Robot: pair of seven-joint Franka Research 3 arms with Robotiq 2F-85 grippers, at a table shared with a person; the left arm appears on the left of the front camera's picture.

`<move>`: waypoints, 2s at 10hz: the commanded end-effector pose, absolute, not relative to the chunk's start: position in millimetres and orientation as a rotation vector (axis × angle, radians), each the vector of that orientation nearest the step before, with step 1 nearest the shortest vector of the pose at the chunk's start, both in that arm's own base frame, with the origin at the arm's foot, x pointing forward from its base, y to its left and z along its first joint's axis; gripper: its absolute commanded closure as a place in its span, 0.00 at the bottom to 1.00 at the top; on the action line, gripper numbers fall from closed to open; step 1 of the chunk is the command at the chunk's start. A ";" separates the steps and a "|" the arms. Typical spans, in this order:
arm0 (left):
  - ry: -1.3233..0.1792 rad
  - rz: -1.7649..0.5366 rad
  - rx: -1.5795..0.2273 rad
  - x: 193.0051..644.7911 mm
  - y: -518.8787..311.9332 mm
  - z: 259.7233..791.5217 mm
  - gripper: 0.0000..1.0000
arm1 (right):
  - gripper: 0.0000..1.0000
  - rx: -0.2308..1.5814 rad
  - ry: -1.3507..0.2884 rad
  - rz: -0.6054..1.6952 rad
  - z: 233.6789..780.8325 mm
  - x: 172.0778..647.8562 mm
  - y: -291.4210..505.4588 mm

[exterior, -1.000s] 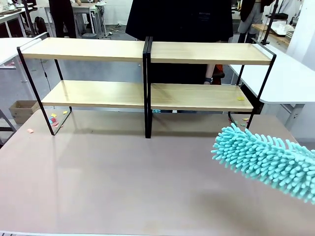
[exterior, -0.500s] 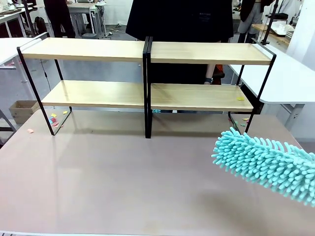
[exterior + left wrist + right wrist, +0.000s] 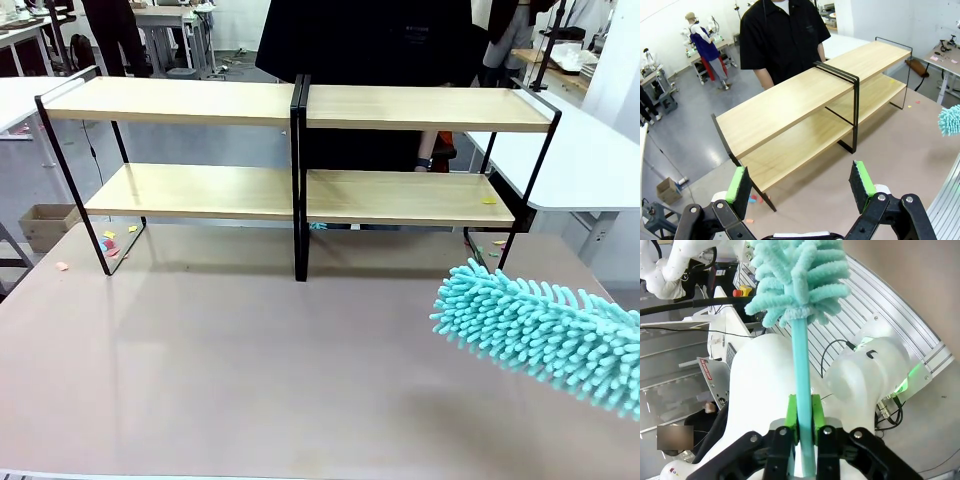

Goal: Clean the shelves.
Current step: Place the Duster on the table.

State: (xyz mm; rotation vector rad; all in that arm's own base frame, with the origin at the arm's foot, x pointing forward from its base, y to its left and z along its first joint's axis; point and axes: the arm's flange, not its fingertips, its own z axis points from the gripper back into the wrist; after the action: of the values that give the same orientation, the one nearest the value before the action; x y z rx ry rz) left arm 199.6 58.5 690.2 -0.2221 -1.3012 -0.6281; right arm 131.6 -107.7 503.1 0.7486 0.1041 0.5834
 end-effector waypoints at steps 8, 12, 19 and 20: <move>-0.698 -0.628 -0.498 244.1 55.0 585.2 0.00 | 0.87 0.750 0.212 0.915 522.0 192.1 -85.3; -0.516 -0.439 -0.772 270.8 70.7 488.9 0.00 | 0.87 0.809 0.451 0.890 491.5 306.3 -43.0; -0.501 -0.389 -0.791 289.9 97.3 505.9 0.00 | 0.28 0.789 0.503 0.696 441.4 362.5 -32.8; -0.501 -0.389 -0.791 289.9 97.3 505.9 0.00 | 0.00 0.734 0.569 0.684 436.1 360.8 -33.4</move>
State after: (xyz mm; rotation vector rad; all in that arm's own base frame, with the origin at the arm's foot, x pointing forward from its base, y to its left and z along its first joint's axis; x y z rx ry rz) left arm 287.9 93.0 507.3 -0.7712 -0.4818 -0.3737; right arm 361.8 -32.0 436.6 0.7881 0.4929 0.7099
